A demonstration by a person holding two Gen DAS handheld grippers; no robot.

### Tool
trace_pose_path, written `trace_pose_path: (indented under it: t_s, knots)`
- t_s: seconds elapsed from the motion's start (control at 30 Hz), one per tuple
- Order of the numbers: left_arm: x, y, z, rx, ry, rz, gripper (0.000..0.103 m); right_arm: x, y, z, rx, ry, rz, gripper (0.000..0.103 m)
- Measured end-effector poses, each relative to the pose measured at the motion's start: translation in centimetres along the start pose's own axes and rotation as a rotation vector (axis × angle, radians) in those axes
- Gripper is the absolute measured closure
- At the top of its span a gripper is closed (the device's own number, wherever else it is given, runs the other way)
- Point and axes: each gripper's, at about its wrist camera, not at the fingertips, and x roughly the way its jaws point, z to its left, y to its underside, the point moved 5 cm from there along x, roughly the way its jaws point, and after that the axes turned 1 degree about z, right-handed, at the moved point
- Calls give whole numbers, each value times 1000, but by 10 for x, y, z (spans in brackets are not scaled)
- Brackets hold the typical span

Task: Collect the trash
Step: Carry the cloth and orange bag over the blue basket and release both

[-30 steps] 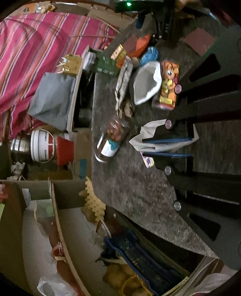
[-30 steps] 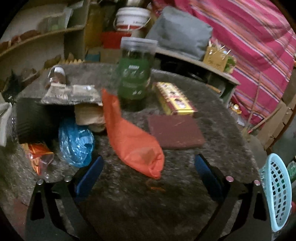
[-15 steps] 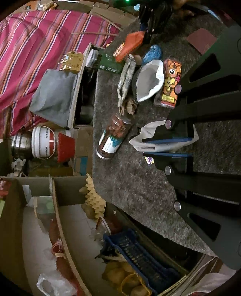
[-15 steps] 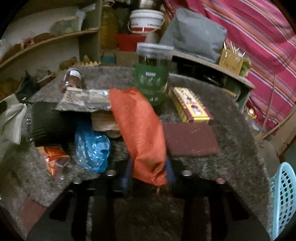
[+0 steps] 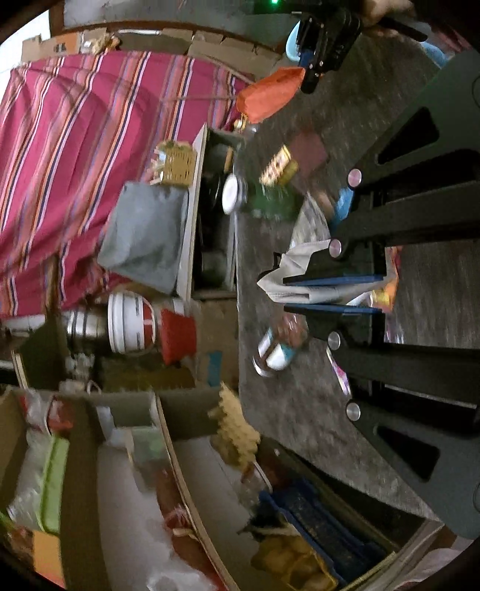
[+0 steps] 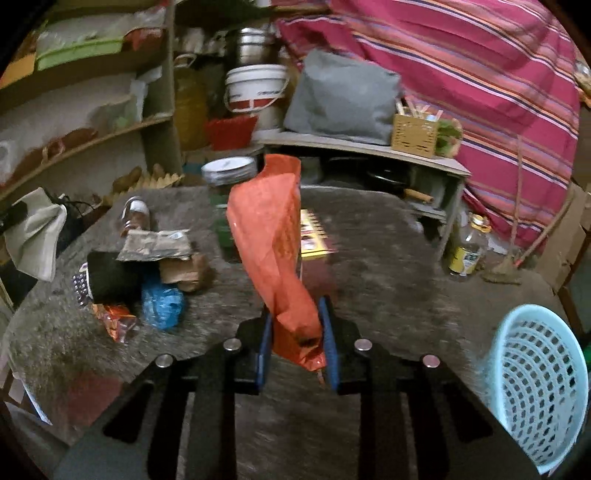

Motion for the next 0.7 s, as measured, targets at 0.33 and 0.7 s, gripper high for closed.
trace_pose_path:
  t_s: [0.33,0.7]
  knots:
    - [18,-5,-128,80,161,6,96,-39,20,-103,122,131,-12,78]
    - [38,12,-272,172,362,58,96,-69,66,-214,238,320,37,78]
